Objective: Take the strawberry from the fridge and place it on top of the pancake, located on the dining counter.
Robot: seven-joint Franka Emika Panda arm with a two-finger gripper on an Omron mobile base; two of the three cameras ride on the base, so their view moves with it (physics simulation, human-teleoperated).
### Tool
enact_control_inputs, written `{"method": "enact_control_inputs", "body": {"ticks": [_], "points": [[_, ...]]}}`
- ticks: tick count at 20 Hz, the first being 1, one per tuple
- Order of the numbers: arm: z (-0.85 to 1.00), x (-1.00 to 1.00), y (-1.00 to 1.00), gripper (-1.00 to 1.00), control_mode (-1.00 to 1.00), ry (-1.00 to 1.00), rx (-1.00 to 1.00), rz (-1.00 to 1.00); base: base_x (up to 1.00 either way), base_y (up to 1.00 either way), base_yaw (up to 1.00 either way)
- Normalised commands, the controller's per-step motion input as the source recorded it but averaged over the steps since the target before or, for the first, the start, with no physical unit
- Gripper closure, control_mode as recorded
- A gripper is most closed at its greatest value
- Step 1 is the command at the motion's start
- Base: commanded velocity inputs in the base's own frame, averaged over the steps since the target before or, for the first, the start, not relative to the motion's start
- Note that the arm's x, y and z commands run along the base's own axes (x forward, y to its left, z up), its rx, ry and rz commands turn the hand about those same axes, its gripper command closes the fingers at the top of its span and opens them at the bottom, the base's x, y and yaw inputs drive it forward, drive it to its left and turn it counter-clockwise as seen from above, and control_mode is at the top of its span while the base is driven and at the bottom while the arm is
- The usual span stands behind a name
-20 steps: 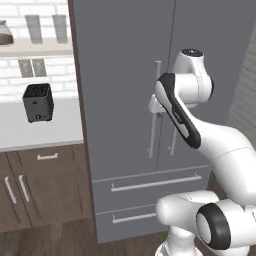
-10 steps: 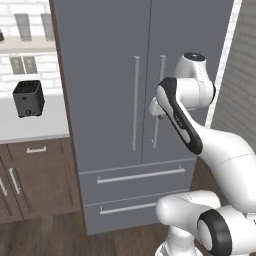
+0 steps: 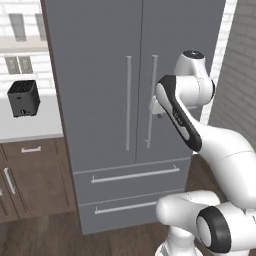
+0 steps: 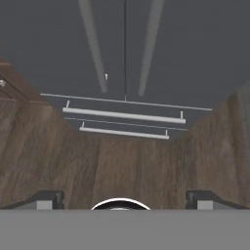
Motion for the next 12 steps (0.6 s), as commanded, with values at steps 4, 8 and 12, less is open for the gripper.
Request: {"method": "enact_control_inputs", "body": {"ticks": [4,8,12], "points": [[0.00,0.00,0.00,-1.00,1.00,0.00,0.00,0.00,-0.29,-0.14,0.00],[0.00,0.00,0.00,-1.00,1.00,0.00,0.00,0.00,-0.01,0.00,0.00],[-0.11,0.22,0.00,-1.00,-1.00,-0.05,-0.01,0.00,0.00,0.00,0.00]]}}
